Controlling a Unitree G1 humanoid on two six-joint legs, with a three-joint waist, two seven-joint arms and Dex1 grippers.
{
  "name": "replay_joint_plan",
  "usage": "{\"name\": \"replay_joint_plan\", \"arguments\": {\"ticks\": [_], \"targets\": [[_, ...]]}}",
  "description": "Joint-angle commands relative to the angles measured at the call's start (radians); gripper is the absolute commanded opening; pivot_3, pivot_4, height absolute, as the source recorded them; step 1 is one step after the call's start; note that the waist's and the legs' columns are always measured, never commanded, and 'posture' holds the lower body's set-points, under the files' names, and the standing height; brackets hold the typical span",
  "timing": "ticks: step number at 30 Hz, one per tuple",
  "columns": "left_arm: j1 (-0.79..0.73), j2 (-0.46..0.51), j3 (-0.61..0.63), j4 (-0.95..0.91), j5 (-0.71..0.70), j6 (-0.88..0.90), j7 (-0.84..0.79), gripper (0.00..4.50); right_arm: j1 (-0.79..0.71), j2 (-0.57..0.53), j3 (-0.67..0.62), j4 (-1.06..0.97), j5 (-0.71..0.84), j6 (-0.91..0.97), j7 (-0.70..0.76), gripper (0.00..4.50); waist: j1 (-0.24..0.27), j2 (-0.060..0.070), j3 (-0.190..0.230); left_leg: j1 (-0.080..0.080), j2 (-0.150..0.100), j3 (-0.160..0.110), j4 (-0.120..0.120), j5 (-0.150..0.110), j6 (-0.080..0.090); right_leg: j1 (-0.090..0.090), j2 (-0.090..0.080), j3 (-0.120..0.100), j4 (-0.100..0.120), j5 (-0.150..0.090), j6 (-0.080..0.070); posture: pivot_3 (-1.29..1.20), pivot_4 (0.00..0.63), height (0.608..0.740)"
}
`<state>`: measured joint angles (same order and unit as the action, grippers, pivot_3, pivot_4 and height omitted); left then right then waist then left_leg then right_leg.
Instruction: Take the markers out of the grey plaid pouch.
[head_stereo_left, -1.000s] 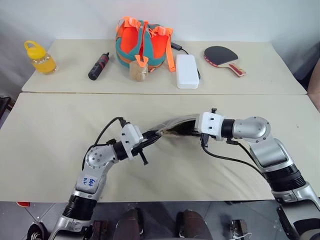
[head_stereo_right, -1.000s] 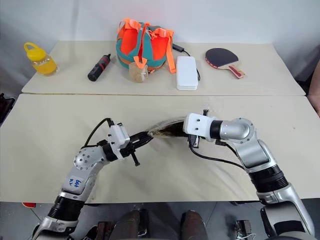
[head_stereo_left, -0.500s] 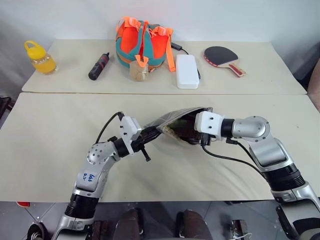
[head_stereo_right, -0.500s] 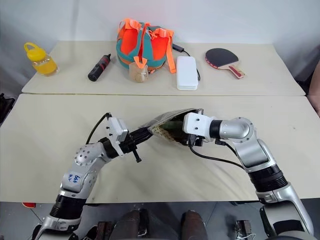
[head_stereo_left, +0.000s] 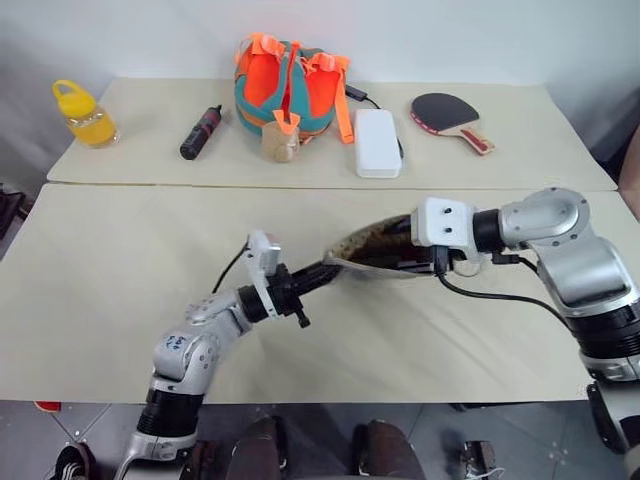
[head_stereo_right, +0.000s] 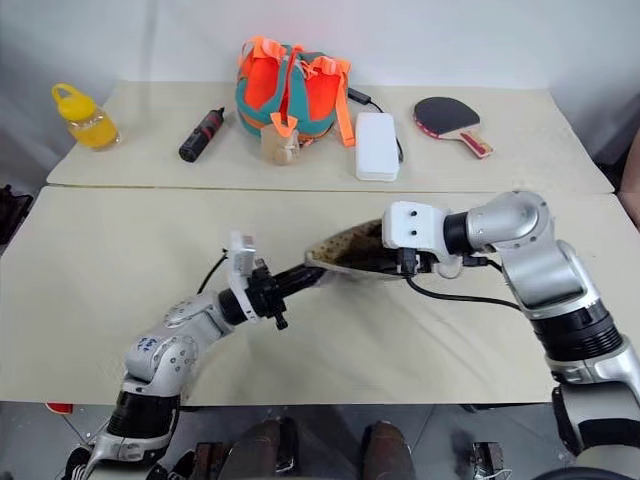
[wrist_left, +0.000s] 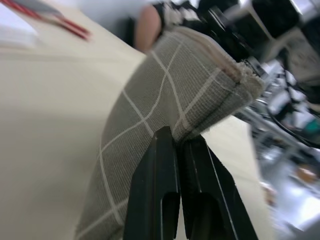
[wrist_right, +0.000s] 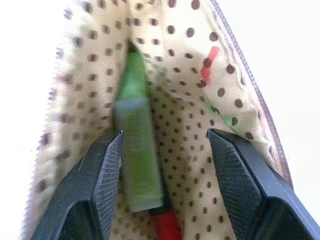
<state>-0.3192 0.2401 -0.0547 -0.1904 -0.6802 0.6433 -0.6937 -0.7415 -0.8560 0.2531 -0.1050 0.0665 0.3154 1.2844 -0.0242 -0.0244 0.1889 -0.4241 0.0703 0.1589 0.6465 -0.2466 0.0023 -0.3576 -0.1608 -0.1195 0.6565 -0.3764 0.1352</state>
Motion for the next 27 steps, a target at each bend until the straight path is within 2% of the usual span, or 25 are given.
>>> {"name": "replay_joint_plan", "arguments": {"ticks": [1, 5, 20, 23, 26, 27], "targets": [[-0.018, -0.019, 0.025, -0.018, -0.065, 0.032, -0.009, 0.00, -0.025, -0.006, 0.016, -0.030, -0.004, 0.040, 0.025, 2.81, 0.000, 0.000, 0.000, 0.000, 0.000, 0.000, 0.000, 0.000, 0.000, 0.000, 0.000, 0.000, 0.000, 0.000, 0.000, 0.00, 0.150, 0.740], [0.016, -0.022, 0.026, 0.012, -0.025, -0.006, -0.007, 0.00, -0.022, 0.007, 0.059, -0.038, -0.037, 0.083, 0.020, 2.81, -0.007, 0.000, 0.000, 0.000, 0.001, 0.000, 0.000, 0.000, -0.001, -0.001, 0.001, 0.000, 0.000, 0.000, 0.000, 0.00, 0.150, 0.740], [0.049, -0.037, 0.017, 0.007, 0.015, -0.050, 0.006, 0.00, 0.013, 0.073, 0.122, 0.064, -0.149, -0.072, -0.042, 2.81, -0.005, 0.000, 0.000, 0.001, 0.001, 0.001, 0.001, 0.000, -0.001, 0.000, 0.001, 0.000, 0.000, 0.000, 0.000, 0.00, 0.150, 0.740], [0.051, -0.040, 0.015, 0.006, 0.021, -0.055, 0.008, 0.00, 0.019, 0.077, 0.120, 0.066, -0.145, -0.064, -0.034, 2.32, -0.004, 0.000, 0.000, 0.001, 0.001, 0.001, 0.001, 0.000, -0.001, 0.000, 0.001, 0.001, 0.000, 0.000, 0.000, 0.00, 0.150, 0.740], [0.052, -0.043, 0.018, 0.007, 0.019, -0.055, 0.010, 0.00, 0.019, 0.082, 0.115, 0.072, -0.162, -0.083, -0.055, 1.34, -0.005, 0.000, 0.000, 0.001, 0.001, 0.001, 0.001, 0.000, -0.001, 0.000, 0.001, 0.001, 0.000, 0.000, 0.000, 0.00, 0.150, 0.740], [0.052, -0.046, 0.021, 0.008, 0.015, -0.052, 0.012, 0.00, 0.018, 0.084, 0.115, 0.075, -0.166, -0.094, -0.059, 1.34, -0.005, 0.000, 0.000, 0.001, 0.001, 0.001, 0.001, 0.000, -0.001, 0.000, 0.001, 0.001, 0.000, 0.000, 0.000, 0.00, 0.150, 0.740]]}}
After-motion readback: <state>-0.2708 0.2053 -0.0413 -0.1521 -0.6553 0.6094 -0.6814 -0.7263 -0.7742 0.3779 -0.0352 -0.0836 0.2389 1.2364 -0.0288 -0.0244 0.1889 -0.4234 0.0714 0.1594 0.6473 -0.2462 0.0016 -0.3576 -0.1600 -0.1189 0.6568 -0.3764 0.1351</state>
